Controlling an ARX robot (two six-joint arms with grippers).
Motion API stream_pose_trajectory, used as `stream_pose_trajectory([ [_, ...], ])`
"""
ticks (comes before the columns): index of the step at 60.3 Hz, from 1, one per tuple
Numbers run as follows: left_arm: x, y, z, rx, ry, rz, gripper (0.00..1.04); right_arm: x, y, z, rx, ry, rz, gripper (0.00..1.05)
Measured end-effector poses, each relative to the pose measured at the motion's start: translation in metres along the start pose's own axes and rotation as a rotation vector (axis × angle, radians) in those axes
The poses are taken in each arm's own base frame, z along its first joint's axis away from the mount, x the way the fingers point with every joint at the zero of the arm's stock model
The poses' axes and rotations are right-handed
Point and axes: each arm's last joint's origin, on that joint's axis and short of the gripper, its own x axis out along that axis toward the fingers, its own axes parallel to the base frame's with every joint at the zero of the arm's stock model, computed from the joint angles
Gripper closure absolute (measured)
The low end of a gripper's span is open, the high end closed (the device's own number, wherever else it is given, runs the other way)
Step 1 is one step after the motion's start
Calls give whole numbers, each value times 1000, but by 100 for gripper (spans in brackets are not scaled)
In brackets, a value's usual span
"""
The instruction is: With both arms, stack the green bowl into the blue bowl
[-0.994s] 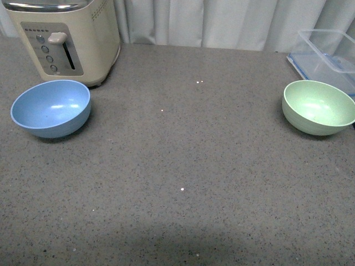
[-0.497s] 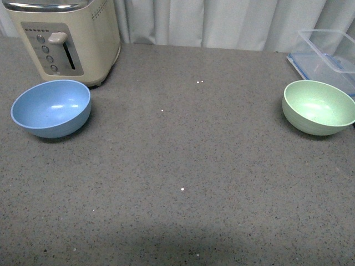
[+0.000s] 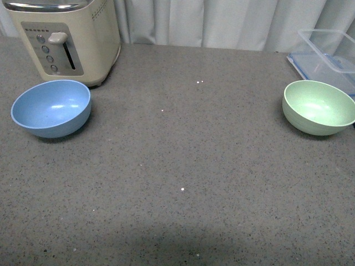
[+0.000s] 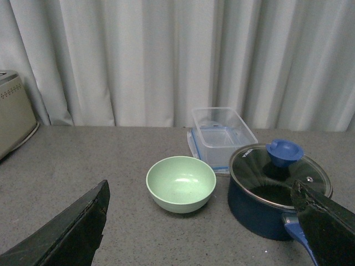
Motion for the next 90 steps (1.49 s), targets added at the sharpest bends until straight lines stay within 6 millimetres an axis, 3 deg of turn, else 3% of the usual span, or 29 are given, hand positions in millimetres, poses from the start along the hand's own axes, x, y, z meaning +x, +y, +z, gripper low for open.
stream_pose_trajectory([
  [84,0,0,0,0,0,0,6,0,0,0,0,0,0,9],
  [90,3,2,-4,-63,205,161,6,0,0,0,0,0,0,9],
])
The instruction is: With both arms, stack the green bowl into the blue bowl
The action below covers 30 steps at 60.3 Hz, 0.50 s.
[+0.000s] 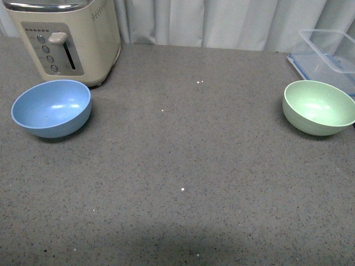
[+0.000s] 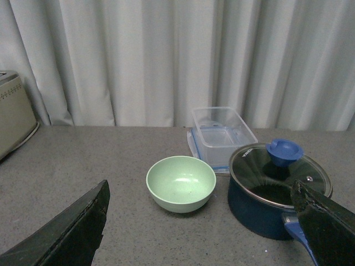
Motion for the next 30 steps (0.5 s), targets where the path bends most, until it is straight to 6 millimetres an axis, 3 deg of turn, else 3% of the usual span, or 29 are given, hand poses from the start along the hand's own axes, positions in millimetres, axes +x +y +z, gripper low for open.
stream_pose_trajectory([
  [4,11,0,-3,-35,118,84,6,0,0,0,0,0,2,9],
  [12,39,-9,7,-76,175,78,6,0,0,0,0,0,1,9],
  [19,88,-29,20,-181,291,12,6,0,0,0,0,0,0,9],
  [30,141,-50,4,-233,463,44,6,0,0,0,0,0,0,9],
])
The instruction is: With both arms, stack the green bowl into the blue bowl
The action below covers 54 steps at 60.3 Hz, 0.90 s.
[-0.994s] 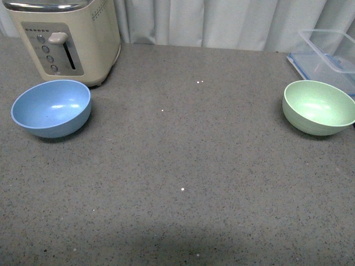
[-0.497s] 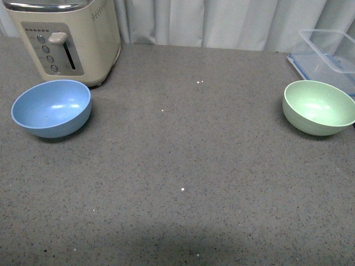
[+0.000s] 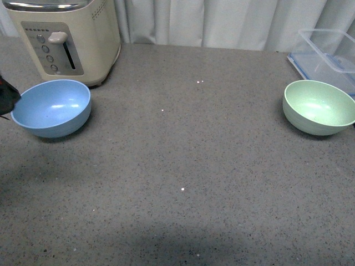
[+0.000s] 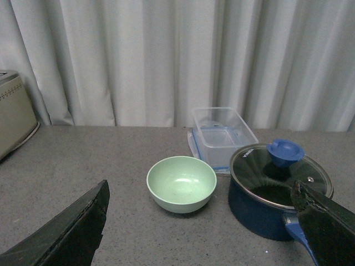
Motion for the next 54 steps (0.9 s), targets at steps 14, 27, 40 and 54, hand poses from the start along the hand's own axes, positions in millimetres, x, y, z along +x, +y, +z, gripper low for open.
stream_pose_trajectory([
  [14,37,-9,7,-55,50,35,6,0,0,0,0,0,0,9],
  [27,68,-1,7,-120,119,85,6,0,0,0,0,0,0,9],
  [40,91,9,18,-195,141,155,6,0,0,0,0,0,0,9],
  [54,117,11,22,-289,232,234,6,0,0,0,0,0,0,9],
])
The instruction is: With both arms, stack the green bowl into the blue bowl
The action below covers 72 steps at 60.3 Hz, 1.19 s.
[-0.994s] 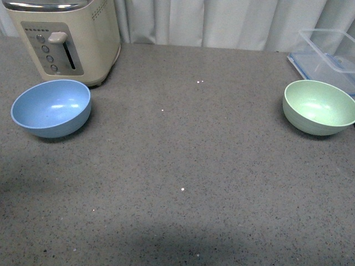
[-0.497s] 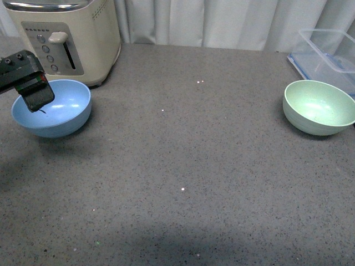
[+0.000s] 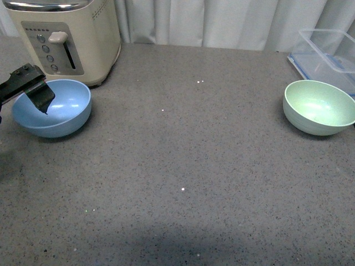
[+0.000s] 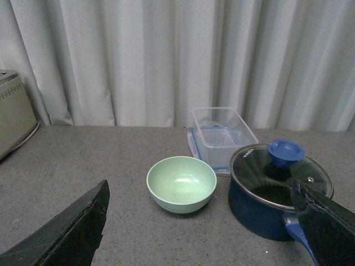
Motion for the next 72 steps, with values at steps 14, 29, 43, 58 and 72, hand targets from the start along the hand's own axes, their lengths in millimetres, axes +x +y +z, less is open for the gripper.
stream_pose_trajectory([
  [14,10,-4,2,-63,33,13,6,0,0,0,0,0,0,9],
  [29,22,-8,3,-88,49,36,22,0,0,0,0,0,0,9],
  [43,23,-11,6,-107,48,29,66,0,0,0,0,0,0,9],
  [58,23,-14,8,-109,52,16,101,0,0,0,0,0,0,9],
  [72,14,-26,-3,-45,56,47,101,0,0,0,0,0,0,9],
])
